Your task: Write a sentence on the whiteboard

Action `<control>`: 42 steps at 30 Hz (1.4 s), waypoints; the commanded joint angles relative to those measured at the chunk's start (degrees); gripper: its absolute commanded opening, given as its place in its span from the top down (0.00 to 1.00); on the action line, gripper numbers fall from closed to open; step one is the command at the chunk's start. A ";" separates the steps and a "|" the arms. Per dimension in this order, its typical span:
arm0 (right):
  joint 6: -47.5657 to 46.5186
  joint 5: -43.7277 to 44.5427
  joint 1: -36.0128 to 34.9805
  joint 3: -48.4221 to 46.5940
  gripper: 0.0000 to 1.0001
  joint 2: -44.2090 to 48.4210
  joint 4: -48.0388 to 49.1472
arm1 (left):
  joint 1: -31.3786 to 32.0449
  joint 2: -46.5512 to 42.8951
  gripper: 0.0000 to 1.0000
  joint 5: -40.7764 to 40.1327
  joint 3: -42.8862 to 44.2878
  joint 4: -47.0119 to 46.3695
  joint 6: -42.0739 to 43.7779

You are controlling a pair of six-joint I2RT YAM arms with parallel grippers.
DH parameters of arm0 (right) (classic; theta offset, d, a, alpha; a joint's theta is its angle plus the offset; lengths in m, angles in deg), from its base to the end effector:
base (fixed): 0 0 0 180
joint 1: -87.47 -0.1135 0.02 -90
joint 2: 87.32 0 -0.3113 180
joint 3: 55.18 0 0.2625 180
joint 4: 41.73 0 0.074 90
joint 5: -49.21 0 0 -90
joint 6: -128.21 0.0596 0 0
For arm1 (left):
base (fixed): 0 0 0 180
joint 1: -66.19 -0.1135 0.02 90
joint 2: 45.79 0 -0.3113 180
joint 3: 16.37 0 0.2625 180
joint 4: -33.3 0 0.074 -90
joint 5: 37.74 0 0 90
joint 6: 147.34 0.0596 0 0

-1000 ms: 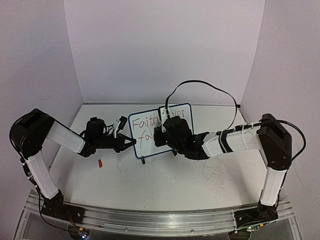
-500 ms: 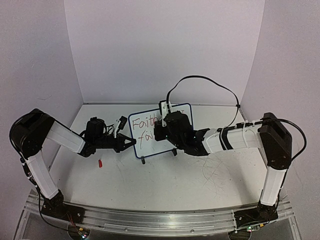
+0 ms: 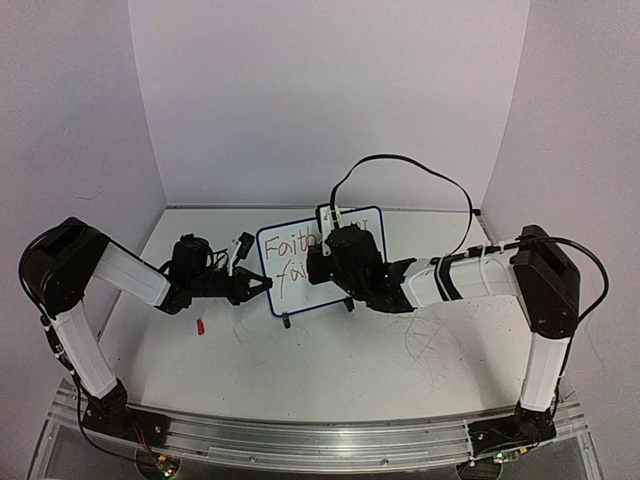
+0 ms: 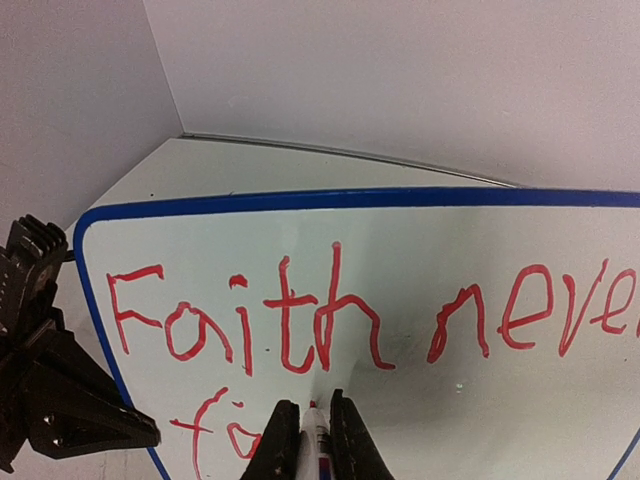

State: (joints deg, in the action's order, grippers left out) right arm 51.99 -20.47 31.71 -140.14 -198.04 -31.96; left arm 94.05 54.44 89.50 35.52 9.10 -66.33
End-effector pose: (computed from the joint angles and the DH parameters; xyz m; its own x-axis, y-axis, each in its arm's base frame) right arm 0.2936 0.3946 0.2548 -0.2905 -0.0298 -0.9564 -0.5336 0.8347 0.1361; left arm 0.3019 -0.2004 0.1741 -0.4915 0.1191 -0.8627 0.7932 0.4702 -0.3870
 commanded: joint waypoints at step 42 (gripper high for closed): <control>4.41 0.42 -0.44 4.06 1.00 -1.18 0.04 | 0.07 -0.29 1.00 -4.57 0.74 3.55 3.02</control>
State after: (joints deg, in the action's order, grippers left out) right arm 55.62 -20.71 31.20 -136.66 -198.13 -32.07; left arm 94.07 54.44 89.41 35.52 9.12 -66.31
